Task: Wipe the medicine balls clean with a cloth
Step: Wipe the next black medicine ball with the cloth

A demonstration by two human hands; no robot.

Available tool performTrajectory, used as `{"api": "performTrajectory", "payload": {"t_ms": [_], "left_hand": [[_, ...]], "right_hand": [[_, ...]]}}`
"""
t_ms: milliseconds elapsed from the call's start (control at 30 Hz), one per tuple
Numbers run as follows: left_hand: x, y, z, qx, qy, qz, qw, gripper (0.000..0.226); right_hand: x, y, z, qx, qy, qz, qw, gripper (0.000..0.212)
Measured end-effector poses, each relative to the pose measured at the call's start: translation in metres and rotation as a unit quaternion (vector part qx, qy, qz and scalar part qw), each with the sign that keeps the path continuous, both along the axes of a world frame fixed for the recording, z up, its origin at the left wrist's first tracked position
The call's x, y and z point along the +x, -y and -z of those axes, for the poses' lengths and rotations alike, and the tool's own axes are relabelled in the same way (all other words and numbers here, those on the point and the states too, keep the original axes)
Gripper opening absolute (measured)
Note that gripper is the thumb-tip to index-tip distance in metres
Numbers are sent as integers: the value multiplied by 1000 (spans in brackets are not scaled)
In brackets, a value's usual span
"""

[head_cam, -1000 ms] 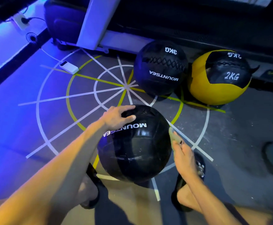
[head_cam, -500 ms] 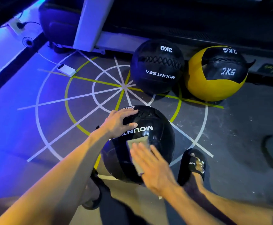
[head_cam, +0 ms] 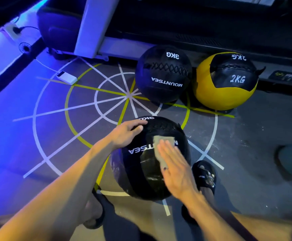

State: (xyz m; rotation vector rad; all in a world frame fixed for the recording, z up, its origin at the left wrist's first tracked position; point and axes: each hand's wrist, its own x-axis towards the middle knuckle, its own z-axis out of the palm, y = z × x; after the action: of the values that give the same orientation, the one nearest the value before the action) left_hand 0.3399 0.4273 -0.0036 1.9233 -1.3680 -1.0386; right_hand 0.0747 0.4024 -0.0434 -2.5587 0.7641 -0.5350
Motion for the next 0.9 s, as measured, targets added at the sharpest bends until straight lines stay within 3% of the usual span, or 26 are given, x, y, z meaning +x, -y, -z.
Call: {"api": "performTrajectory", "payload": {"t_ms": [133,267,333,433,533,633,700,800,900], "left_hand": [[10,-28,7,-11,37,21,999,44],[-1,-34,9,-18,32,19,999,45],[-12,-37,10,-36,22,15,999,46],[-18,-36,12,-45,14,-1,999,47],[-14,-41,14,-39,-1,-12,999,47],[-13,-48,15,-36,-9,-18,999,48],[-14,-51,16,-38,-9,-23,999,48],[-15,-51,19,-47,-11,-28,998,47],[-23,-45,17,-59,-4,-22,998,47]], "right_hand": [[-9,15,-5,201,48,193,959,54],[-10,27,-7,272,46,299,914,48],[6,33,-9,250,4,365,897,58],[36,13,-22,153,-22,312,938,56],[45,-20,-30,74,-6,90,993,54],[25,-4,-28,-50,-78,-84,992,58],[7,30,-27,9,-97,-22,995,51],[-17,56,-19,156,-40,198,967,52],[3,21,-18,139,-17,242,960,56]]}}
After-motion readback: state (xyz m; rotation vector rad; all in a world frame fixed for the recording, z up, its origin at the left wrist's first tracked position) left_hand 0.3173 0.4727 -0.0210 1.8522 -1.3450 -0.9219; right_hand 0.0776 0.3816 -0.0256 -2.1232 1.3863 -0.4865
